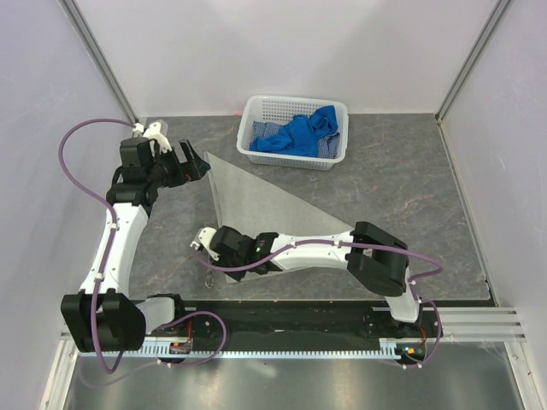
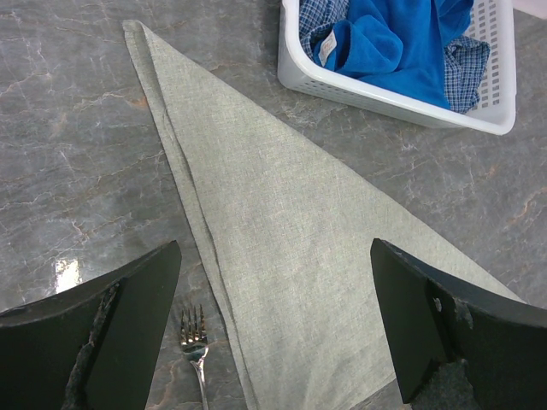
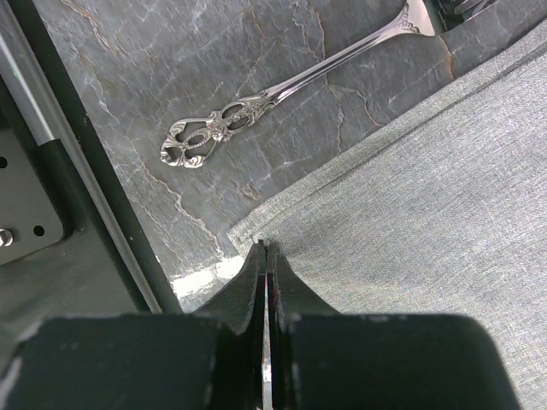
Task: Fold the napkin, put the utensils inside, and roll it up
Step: Fold the napkin
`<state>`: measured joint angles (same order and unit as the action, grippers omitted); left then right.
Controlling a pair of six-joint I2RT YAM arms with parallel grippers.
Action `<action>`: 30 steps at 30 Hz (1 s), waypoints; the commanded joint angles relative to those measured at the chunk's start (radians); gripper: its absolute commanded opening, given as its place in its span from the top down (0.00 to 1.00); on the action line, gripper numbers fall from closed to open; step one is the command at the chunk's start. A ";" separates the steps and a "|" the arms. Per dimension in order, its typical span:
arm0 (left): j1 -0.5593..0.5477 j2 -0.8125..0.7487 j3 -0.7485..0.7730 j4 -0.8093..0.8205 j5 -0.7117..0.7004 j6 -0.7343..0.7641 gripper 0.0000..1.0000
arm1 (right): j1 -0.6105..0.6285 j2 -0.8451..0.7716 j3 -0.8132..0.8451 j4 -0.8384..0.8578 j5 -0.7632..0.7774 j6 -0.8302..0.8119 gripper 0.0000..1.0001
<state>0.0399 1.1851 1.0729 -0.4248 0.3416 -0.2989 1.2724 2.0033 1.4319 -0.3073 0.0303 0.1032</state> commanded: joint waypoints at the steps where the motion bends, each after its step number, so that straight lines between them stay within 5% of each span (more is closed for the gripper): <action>1: 0.006 0.005 0.001 0.015 0.011 0.014 0.00 | 0.005 -0.035 0.015 0.014 -0.021 0.021 1.00; 30: 0.008 0.008 0.001 0.015 0.011 0.012 0.00 | 0.025 -0.003 0.024 0.011 -0.053 0.055 1.00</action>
<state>0.0399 1.1873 1.0729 -0.4248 0.3416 -0.2989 1.2839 2.0018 1.4319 -0.3084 0.0040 0.1387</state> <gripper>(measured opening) 0.995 0.010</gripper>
